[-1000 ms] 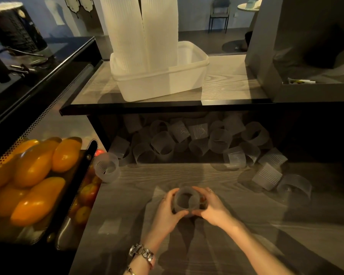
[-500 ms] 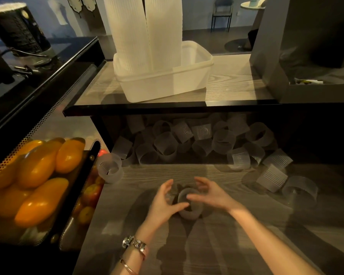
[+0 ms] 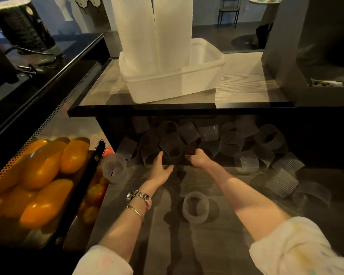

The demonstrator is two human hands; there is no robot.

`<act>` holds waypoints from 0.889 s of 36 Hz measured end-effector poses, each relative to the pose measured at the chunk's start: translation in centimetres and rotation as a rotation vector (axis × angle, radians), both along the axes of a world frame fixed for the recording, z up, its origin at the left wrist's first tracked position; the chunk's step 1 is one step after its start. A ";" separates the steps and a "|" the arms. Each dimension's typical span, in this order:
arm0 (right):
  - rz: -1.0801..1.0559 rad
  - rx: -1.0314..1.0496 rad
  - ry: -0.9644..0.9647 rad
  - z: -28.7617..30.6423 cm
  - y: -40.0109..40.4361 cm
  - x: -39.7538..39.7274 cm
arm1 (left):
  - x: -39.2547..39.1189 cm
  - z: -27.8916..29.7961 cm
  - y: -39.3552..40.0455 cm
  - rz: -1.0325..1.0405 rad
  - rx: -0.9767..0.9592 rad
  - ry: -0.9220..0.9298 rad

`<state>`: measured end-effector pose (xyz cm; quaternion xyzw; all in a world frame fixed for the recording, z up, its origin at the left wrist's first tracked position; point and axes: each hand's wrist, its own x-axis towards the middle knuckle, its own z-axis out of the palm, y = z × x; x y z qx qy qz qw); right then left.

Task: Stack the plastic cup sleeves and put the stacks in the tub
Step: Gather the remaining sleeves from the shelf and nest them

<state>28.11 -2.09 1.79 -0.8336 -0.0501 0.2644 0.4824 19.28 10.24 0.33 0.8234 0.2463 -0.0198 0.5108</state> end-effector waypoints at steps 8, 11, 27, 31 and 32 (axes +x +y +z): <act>0.033 0.041 0.036 0.3 1.1 0.0 | 1.0 1.3 0.0 -0.062 0.111 -0.024; 0.000 0.116 -0.025 0.6 1.0 -0.5 | 1.0 1.4 -0.2 -0.073 0.169 -0.046; 0.019 0.314 -0.346 0.5 -6.0 -7.1 | -5.3 1.7 -4.1 -0.064 0.072 -0.442; 0.068 0.293 -0.340 0.3 -8.3 -8.6 | -7.1 0.9 -5.2 -0.085 -0.028 -0.411; 0.080 0.283 -0.329 0.3 -8.7 -9.0 | -7.5 0.6 -5.5 -0.098 -0.034 -0.403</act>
